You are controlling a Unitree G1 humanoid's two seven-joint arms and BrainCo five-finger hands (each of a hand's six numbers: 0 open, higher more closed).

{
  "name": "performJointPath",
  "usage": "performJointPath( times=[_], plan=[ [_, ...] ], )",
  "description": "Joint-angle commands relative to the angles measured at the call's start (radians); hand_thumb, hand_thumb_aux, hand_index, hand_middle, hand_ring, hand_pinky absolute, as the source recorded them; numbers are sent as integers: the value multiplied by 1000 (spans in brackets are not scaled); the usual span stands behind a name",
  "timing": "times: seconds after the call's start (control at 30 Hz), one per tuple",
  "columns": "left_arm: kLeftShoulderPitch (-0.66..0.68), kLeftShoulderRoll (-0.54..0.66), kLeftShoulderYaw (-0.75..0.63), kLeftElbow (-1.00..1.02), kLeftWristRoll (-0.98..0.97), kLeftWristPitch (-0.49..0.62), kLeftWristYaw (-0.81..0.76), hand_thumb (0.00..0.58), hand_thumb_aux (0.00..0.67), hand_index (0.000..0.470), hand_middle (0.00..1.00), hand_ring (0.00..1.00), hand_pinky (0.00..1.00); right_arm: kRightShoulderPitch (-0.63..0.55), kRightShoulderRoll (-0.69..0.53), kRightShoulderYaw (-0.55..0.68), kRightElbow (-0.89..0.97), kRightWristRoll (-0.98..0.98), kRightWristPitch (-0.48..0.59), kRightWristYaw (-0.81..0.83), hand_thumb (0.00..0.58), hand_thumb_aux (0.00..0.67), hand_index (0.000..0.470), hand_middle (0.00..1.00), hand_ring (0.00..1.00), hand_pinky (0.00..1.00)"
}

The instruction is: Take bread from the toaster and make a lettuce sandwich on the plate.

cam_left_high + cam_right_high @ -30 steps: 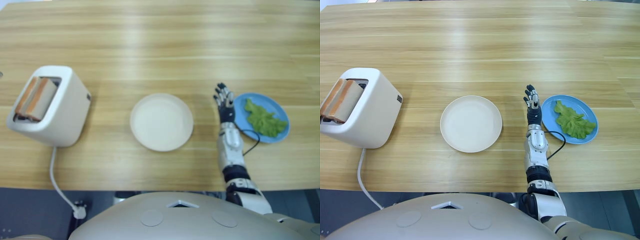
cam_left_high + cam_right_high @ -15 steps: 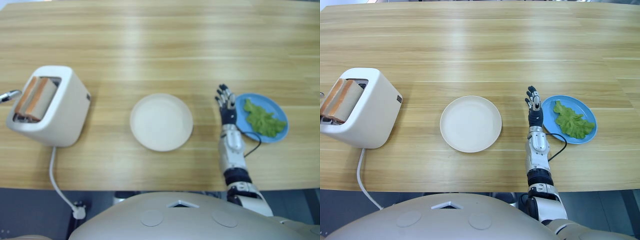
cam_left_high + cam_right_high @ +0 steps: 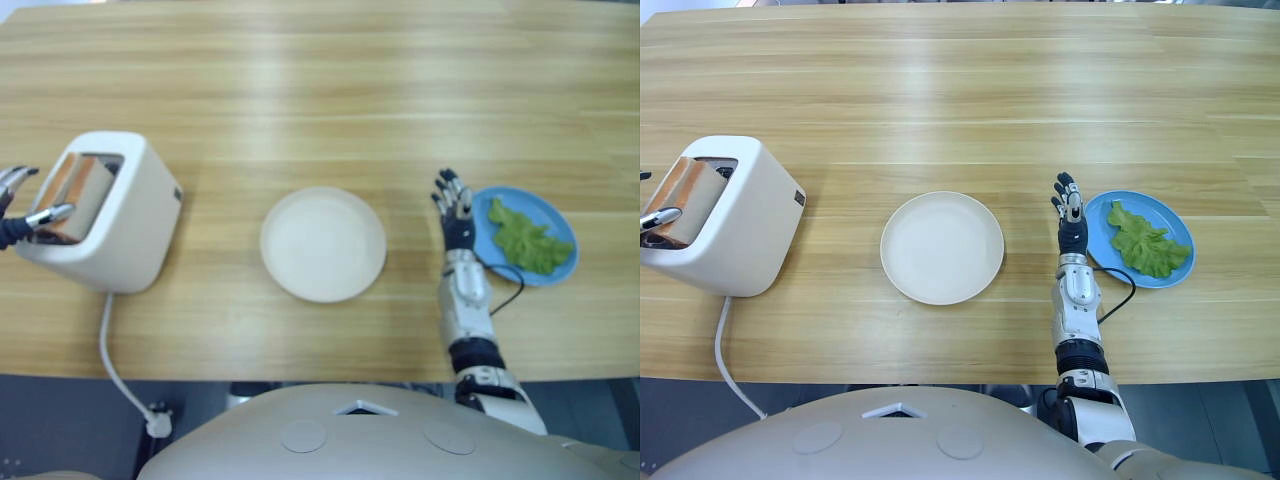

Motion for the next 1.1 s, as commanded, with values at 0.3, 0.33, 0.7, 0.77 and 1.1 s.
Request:
performJointPath(
  times=[0.3,0.33,0.7,0.77,1.1],
  plan=[
    [-7,6,-10,22,-15,-6,-2,0,0,0,0,0,0,11,-9,-5,-26,3,28,1,0,0,0,0,0,0],
    [-11,4,-10,19,-21,-8,-1,0,0,0,0,0,0,11,-10,-5,-26,3,28,1,0,0,0,0,0,0],
    [-17,3,-10,48,-11,15,42,0,0,0,0,0,0,5,-10,-3,-23,1,33,2,0,0,0,0,0,0],
    [-15,7,-18,57,-2,17,48,0,0,0,0,0,0,5,-10,-3,-22,1,32,2,0,0,0,0,0,0],
    [-22,16,-33,89,5,20,64,0,0,0,0,0,0,10,-13,-5,-25,3,33,2,0,0,0,0,0,0]
  ],
)
